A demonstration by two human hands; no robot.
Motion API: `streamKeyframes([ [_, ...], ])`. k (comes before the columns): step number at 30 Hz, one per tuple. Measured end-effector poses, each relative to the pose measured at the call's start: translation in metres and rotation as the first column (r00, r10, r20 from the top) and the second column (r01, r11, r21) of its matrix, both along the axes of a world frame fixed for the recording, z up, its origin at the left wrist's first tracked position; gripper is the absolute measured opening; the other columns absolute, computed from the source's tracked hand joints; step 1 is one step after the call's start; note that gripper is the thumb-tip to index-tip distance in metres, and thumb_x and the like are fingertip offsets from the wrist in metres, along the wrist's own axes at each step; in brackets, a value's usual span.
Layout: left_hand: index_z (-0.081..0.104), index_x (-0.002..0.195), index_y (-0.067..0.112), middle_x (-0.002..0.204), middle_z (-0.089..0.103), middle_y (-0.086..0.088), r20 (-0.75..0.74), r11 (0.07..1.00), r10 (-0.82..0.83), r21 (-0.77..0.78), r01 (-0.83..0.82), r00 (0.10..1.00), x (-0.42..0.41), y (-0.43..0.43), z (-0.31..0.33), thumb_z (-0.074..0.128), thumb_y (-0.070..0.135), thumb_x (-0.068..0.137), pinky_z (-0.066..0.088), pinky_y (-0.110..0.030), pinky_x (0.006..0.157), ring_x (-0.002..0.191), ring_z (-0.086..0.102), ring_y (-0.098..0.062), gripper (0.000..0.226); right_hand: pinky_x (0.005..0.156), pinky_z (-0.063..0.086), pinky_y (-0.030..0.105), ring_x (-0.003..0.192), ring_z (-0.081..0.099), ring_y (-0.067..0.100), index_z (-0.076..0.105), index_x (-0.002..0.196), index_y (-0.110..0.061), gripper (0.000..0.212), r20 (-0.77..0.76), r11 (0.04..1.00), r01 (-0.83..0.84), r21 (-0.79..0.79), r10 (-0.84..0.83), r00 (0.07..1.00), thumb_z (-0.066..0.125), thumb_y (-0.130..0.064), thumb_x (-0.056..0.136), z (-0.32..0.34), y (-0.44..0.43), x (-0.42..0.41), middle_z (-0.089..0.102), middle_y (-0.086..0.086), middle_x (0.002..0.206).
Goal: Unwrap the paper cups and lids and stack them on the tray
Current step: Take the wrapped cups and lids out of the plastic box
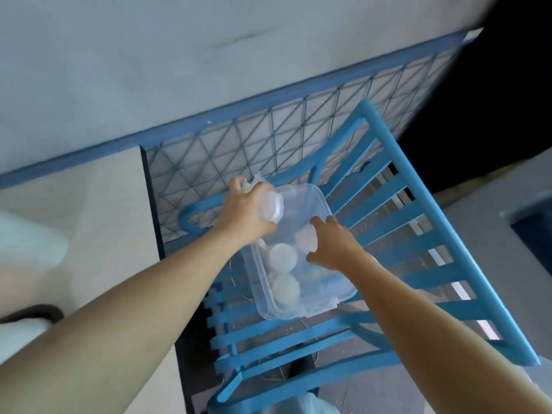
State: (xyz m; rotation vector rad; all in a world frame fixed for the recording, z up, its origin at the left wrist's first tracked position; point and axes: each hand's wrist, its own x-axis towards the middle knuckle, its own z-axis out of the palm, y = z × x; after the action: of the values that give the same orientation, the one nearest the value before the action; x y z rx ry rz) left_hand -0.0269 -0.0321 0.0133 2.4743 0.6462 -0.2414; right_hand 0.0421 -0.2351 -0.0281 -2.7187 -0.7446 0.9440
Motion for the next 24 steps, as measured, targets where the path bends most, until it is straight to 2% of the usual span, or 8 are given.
streamKeyframes([
  [4, 0.051, 0.143, 0.039, 0.152, 0.020, -0.007, 0.044, 0.997, 0.033, 0.071, -0.036, 0.998, -0.024, 0.039, 0.055, 0.090, 0.031, 0.071, 0.045, -0.037, 0.100, 0.128, 0.044, -0.036, 0.082, 0.103, 0.048, 0.047, 0.132, 0.050, 0.043, 0.027, 0.158, -0.020, 0.094, 0.039, 0.998, 0.000, 0.060, -0.003, 0.999, 0.079, -0.042, 0.083, 0.049, 0.041, 0.006, 0.037, 0.018, 0.151],
  [11, 0.045, 0.146, 0.041, 0.152, 0.015, -0.005, -0.041, 0.982, 0.169, 0.093, -0.165, 0.985, -0.103, 0.121, 0.109, 0.085, 0.035, 0.076, 0.051, -0.048, 0.102, 0.128, 0.044, -0.038, 0.081, 0.096, 0.048, 0.044, 0.125, 0.054, 0.043, 0.038, 0.145, -0.008, 0.080, 0.051, 0.977, -0.039, 0.209, 0.029, 0.998, 0.081, -0.035, 0.083, 0.106, 0.150, -0.024, 0.048, 0.022, 0.138],
  [17, 0.044, 0.146, 0.045, 0.156, 0.011, -0.003, -0.087, 0.970, 0.222, 0.125, -0.211, 0.971, -0.172, 0.163, 0.109, 0.087, 0.036, 0.076, 0.052, -0.046, 0.102, 0.131, 0.041, -0.037, 0.082, 0.093, 0.052, 0.044, 0.122, 0.055, 0.041, 0.036, 0.150, -0.009, 0.084, 0.065, 0.955, -0.116, 0.272, 0.102, 0.993, 0.081, -0.035, 0.084, 0.124, 0.243, -0.067, 0.032, 0.016, 0.149],
  [20, 0.042, 0.145, 0.043, 0.151, 0.011, -0.001, -0.136, 0.968, 0.245, 0.099, -0.233, 0.960, -0.199, 0.170, 0.104, 0.083, 0.033, 0.076, 0.055, -0.044, 0.097, 0.126, 0.043, -0.035, 0.081, 0.096, 0.055, 0.046, 0.122, 0.056, 0.037, 0.031, 0.154, -0.013, 0.087, 0.054, 0.945, -0.148, 0.291, 0.138, 0.989, 0.078, -0.038, 0.085, 0.124, 0.280, -0.086, 0.029, 0.012, 0.152],
  [24, 0.042, 0.140, 0.042, 0.132, 0.014, 0.001, -0.198, 0.961, 0.273, 0.095, -0.259, 0.941, -0.224, 0.180, 0.095, 0.079, 0.027, 0.074, 0.061, -0.045, 0.081, 0.115, 0.043, -0.032, 0.077, 0.096, 0.052, 0.044, 0.124, 0.054, 0.036, 0.030, 0.152, -0.016, 0.085, 0.080, 0.928, -0.221, 0.300, 0.206, 0.975, 0.076, -0.042, 0.085, 0.122, 0.318, -0.110, 0.038, 0.011, 0.144],
])
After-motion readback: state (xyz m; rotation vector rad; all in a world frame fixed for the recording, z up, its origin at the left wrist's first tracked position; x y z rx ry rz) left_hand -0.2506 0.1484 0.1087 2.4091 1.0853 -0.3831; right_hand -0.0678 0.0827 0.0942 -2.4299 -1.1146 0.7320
